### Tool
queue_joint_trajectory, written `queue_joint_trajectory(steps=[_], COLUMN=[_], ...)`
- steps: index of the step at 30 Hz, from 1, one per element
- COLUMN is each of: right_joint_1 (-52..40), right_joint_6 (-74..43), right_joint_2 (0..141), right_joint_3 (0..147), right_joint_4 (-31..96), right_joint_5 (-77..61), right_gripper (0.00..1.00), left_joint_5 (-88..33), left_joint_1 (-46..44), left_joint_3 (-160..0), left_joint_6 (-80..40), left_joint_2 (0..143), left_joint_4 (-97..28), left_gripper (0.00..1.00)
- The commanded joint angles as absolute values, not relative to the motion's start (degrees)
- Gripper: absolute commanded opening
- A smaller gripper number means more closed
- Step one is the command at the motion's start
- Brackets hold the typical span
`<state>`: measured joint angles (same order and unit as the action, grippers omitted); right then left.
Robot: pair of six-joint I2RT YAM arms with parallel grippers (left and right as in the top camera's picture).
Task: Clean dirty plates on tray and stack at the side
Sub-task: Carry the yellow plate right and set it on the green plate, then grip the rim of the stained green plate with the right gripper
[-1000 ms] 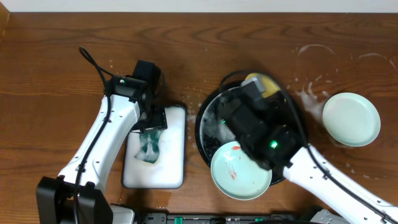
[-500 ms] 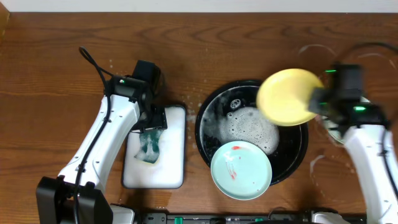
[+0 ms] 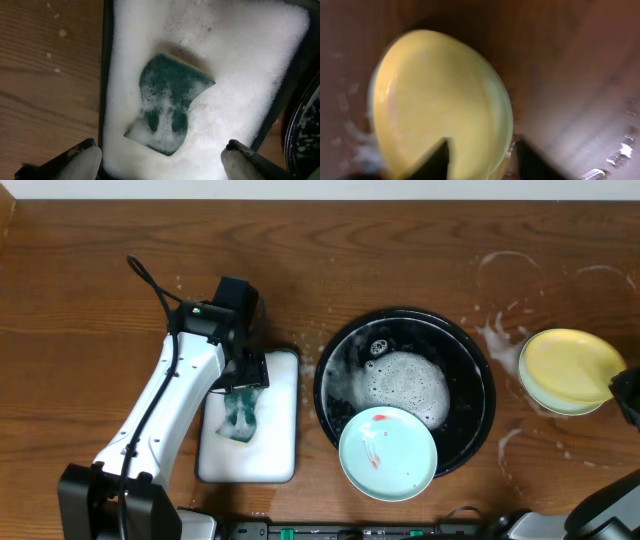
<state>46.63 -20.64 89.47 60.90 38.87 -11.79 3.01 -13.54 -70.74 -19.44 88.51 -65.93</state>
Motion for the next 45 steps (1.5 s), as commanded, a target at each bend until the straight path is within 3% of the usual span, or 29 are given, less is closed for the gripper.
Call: queue_joint_trajectory(steps=[1, 8, 16, 19, 22, 25, 27, 30, 34, 38, 45], right_joint_1=[46.26, 34.85, 3.86, -7.99, -13.98, -16.84, -17.34, -17.21, -17.23, -16.60, -15.94], right_joint_6=[-17.06, -15.66, -7.16, -8.64, -15.40, -22.31, -24.51, -27.18, -27.22, -25.93, -7.27], right_joint_2=[88.20, 77.91, 73.34, 75.53, 77.12, 78.37, 78.78, 78.76, 78.76, 78.74, 78.78], right_joint_3=[61.08, 61.08, 60.12, 55.16, 48.82, 42.35, 37.93, 36.45, 36.58, 39.16, 43.51], right_joint_4=[38.11, 42.63, 58.96, 60.73, 58.87, 54.52, 49.28, 47.46, 44.23, 42.35, 31.11], right_joint_5=[-25.34, -26.65, -18.26, -16.47, -14.57, -11.00, -10.79, -10.92, -11.05, -10.94, -2.02], right_gripper=[0.53, 0.55, 0.58, 0.59, 0.58, 0.57, 0.47, 0.23, 0.01, 0.01, 0.01], left_joint_5=[3.68, 3.68, 3.68, 3.68, 3.68, 3.68, 3.68, 3.68, 3.68, 3.68, 3.68], left_joint_1=[-13.23, -13.23, -13.23, -13.23, -13.23, -13.23, -13.23, -13.23, -13.23, -13.23, -13.23], left_joint_3=[-70.72, -70.72, -70.72, -70.72, -70.72, -70.72, -70.72, -70.72, -70.72, -70.72, -70.72], left_joint_6=[-19.14, -19.14, -19.14, -19.14, -19.14, -19.14, -19.14, -19.14, -19.14, -19.14, -19.14], left_joint_2=[88.38, 88.38, 88.38, 88.38, 88.38, 88.38, 88.38, 88.38, 88.38, 88.38, 88.38], left_joint_4=[-66.06, -66.06, -66.06, -66.06, -66.06, -66.06, -66.06, -66.06, -66.06, -66.06, -66.06], left_gripper=[0.82, 0.82, 0.82, 0.82, 0.82, 0.82, 0.82, 0.82, 0.82, 0.82, 0.82])
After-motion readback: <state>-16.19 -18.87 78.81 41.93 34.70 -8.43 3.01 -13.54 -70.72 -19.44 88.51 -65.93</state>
